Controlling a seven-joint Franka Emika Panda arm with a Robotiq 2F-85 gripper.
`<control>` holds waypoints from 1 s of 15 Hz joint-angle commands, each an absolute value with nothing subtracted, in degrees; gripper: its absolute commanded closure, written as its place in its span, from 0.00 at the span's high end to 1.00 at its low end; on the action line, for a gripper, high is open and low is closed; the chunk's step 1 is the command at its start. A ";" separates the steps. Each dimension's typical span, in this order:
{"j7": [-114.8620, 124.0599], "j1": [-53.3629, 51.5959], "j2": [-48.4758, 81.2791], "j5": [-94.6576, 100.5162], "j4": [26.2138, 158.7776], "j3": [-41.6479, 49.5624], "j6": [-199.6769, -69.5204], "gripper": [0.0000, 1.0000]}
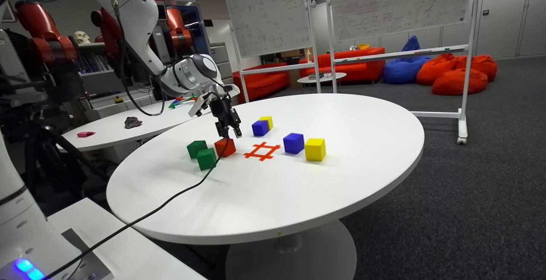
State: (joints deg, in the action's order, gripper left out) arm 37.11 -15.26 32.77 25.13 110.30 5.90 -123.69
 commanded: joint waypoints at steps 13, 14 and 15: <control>42.63 -18.07 28.09 28.52 118.10 6.03 -128.61 1.00; 43.21 -18.17 27.79 28.86 118.82 6.00 -129.02 1.00; 43.75 -18.24 27.56 29.13 119.35 6.00 -129.19 1.00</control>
